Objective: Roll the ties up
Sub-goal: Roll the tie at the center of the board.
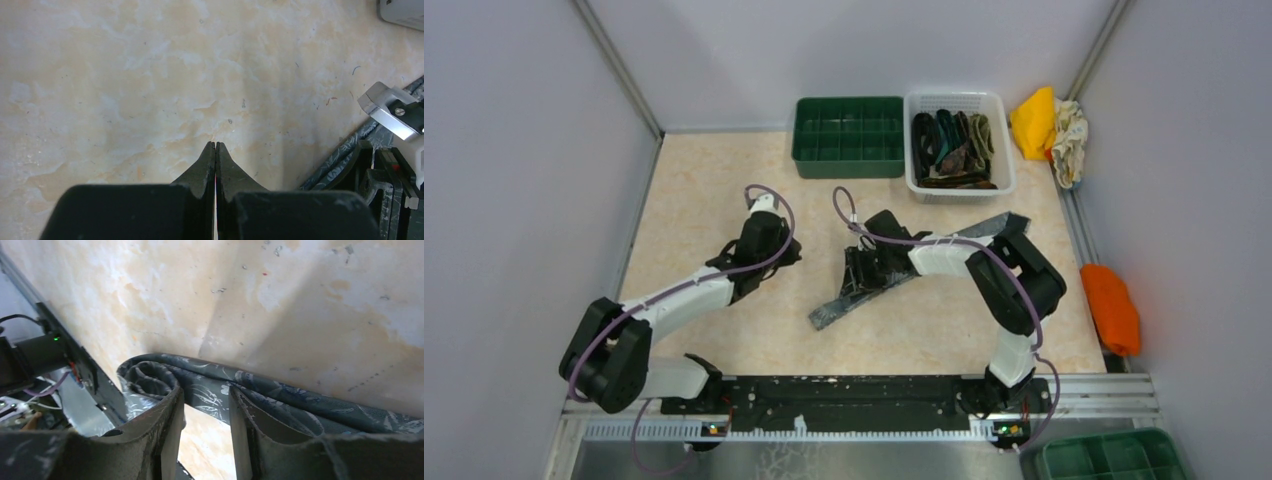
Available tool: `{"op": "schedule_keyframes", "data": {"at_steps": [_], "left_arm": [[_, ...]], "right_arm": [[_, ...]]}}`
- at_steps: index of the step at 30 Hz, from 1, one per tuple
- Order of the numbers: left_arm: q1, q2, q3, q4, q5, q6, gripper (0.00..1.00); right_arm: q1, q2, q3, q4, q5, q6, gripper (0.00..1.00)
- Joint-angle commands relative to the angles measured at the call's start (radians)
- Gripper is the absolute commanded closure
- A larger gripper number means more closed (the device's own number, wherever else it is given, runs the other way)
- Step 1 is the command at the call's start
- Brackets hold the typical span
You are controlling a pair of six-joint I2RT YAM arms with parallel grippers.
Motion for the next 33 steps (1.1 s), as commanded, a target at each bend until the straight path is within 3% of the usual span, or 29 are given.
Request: {"op": "schedule_keyframes", "data": {"at_steps": [1, 6, 11, 15, 20, 27, 33], "left_arm": [[-0.008, 0.001, -0.047, 0.075, 0.070, 0.019, 1.00], [-0.010, 0.014, -0.121, 0.176, 0.181, 0.019, 1.00], [-0.010, 0.074, -0.200, 0.331, 0.382, 0.020, 1.00], [-0.011, 0.117, -0.258, 0.458, 0.488, 0.014, 1.00], [-0.016, 0.146, -0.298, 0.528, 0.554, 0.011, 1.00], [-0.052, 0.113, -0.375, 0.565, 0.584, 0.001, 1.00], [-0.082, 0.095, -0.419, 0.552, 0.557, -0.020, 1.00]], "right_arm": [[0.028, -0.018, 0.044, -0.091, 0.119, -0.088, 0.65], [0.039, -0.080, 0.035, -0.075, 0.229, -0.107, 0.74], [0.117, -0.282, -0.009, -0.129, 0.435, -0.116, 0.80], [0.173, -0.379, -0.086, -0.136, 0.440, -0.066, 1.00], [0.245, -0.385, -0.208, -0.019, 0.327, -0.012, 1.00], [0.329, -0.295, -0.258, 0.147, 0.309, 0.049, 1.00], [0.335, -0.203, -0.228, 0.187, 0.323, 0.040, 1.00]]}}
